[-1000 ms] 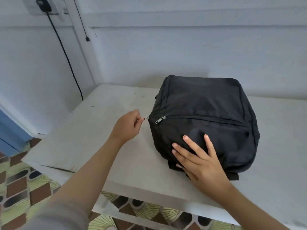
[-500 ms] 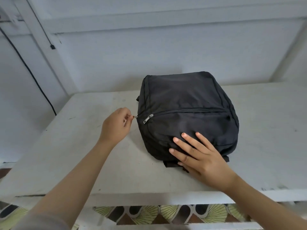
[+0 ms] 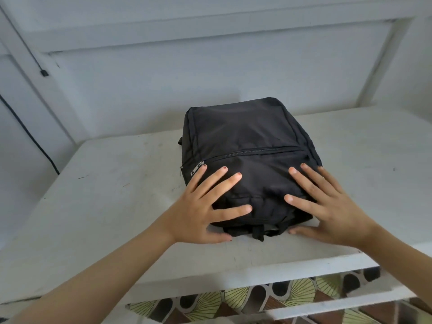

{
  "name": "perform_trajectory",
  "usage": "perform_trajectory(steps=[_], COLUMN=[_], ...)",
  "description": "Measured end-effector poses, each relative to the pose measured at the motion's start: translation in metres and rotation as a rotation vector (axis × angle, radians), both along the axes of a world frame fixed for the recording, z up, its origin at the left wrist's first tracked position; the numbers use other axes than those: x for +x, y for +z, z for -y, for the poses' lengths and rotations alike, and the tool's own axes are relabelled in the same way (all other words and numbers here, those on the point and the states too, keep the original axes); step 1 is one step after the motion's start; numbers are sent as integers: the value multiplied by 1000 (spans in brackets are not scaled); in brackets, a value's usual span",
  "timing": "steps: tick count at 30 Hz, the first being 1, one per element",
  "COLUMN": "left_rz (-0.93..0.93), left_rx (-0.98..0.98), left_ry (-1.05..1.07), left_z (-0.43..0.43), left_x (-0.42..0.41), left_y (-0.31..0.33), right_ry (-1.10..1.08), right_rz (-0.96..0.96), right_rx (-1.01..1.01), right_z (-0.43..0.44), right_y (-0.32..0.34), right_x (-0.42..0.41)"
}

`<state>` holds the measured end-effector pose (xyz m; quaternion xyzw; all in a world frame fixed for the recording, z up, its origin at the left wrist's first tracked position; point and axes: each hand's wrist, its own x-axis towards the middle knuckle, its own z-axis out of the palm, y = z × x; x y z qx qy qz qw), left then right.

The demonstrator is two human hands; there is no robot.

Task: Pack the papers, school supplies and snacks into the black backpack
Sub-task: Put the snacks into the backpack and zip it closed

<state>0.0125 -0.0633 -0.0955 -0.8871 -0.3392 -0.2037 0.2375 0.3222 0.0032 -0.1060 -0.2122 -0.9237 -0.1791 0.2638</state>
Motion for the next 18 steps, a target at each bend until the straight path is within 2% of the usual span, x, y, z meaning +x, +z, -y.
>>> perform_trajectory(steps=[5,10,18], left_rz=[-42,16,49], left_rx=[0,36,28], left_ry=[73,67,139], left_z=[-3,-6,-8], left_x=[7,10,22], left_y=[-1,-1,-9], right_ry=[25,153,249], right_rz=[2,49,121], right_rx=[-59,-105,62], right_z=[-14,-25,-41], right_y=[2,3,-5], right_x=[7,7,7])
